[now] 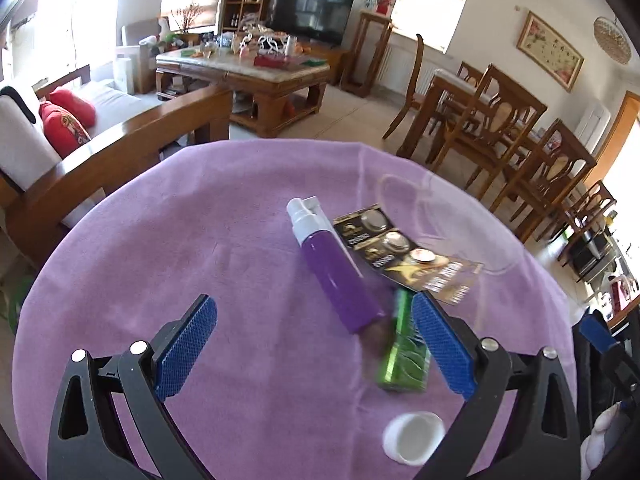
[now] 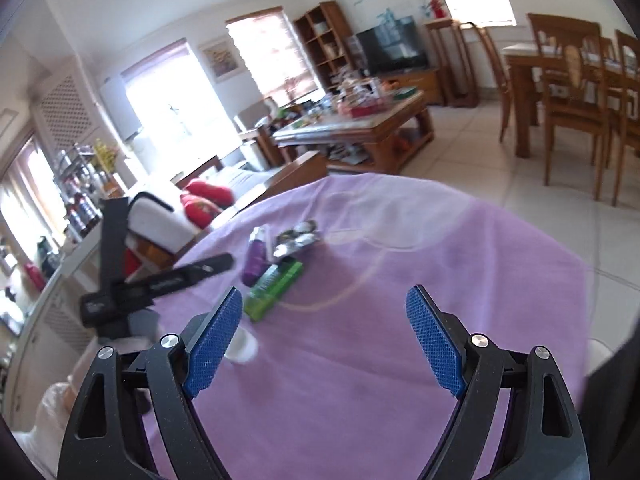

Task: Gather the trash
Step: 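Move both tools back over the table toward the spray bottle, then grasp the purple spray bottle with the left tool while the right tool grasps the battery card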

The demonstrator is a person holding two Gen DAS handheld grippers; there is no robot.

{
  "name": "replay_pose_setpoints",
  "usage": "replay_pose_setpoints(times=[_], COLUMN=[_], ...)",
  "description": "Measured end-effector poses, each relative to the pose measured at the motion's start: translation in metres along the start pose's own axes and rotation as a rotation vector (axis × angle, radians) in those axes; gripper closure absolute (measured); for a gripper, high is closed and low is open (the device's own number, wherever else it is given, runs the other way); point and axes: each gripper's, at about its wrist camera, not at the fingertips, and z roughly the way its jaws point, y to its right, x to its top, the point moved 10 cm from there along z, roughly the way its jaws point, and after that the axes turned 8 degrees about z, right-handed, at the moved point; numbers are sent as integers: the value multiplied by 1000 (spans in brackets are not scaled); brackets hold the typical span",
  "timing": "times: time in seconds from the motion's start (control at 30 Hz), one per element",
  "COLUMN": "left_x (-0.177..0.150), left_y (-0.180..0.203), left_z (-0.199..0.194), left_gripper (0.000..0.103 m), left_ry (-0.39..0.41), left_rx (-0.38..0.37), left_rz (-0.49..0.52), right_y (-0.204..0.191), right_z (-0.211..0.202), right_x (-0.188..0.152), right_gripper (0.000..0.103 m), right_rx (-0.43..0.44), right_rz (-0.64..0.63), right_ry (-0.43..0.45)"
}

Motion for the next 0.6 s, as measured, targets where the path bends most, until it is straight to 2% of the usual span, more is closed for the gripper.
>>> replay_pose_setpoints(times=[0.07, 0.2, 0.33, 0.4, 0.6], left_x=[4, 1, -3, -3, -2], left_y=[-3, -5, -3, -2, 2], left_z=[10, 21, 23, 24, 31], left_gripper=[7, 18, 18, 18, 20], left_ry=[-21, -50, -40, -34, -40], left_rx=[-4, -18, -6, 5, 65], left_rz=[-6, -35, -26, -14, 48], right_y=[-10, -10, -4, 2, 4], right_z=[24, 65, 95, 106, 128], right_x=[6, 12, 14, 15, 14], right_gripper=[37, 44, 49, 56, 71], right_rx=[26, 77, 106, 97, 156], right_rz=[32, 117, 214, 240, 325], right_ry=[-37, -104, -163, -182, -206])
